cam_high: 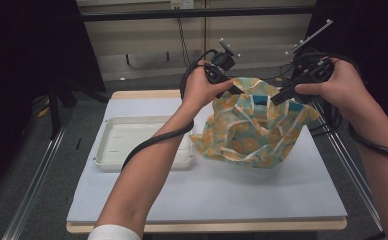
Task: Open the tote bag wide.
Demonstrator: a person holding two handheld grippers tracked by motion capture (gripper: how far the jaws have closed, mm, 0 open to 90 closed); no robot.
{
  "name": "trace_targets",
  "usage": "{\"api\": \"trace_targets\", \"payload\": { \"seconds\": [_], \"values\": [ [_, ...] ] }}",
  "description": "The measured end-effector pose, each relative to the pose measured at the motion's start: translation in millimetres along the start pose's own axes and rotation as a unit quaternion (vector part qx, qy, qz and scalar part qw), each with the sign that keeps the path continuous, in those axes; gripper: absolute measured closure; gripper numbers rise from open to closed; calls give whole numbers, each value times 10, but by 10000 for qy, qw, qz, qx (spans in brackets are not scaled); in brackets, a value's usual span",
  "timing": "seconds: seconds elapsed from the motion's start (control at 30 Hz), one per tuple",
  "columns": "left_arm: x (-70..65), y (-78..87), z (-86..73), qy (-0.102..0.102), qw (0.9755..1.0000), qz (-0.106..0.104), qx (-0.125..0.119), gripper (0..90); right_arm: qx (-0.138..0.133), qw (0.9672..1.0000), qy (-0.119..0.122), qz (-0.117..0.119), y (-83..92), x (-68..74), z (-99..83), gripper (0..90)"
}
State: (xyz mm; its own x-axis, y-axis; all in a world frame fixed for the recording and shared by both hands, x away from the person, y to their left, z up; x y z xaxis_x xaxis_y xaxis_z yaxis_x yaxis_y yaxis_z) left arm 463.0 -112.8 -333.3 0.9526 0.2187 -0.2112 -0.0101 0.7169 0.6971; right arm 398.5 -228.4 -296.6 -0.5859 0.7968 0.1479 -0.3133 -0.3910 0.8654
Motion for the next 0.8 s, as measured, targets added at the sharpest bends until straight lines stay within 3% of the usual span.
{"api": "trace_targets", "payload": {
  "seconds": [0.8],
  "values": [
    [2, 0, -12, 7, 10000, 23, -31, 897, 146, 9999, 6, -61, 72, 58, -82, 379]
  ]
}}
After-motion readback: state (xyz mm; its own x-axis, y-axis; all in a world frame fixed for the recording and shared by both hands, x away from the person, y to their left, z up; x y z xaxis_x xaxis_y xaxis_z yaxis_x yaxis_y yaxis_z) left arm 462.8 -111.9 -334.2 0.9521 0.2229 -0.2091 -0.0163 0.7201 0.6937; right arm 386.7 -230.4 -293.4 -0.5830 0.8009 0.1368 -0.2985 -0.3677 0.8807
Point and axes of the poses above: each handheld gripper's, and its own axes: y roughly backward along the jaws, z roughly out of its top, x roughly to its left, the point moved 10 cm from there along -y, roughly forward along the jaws, and after that the axes turned 5 degrees about -y, right-handed, at the moved point
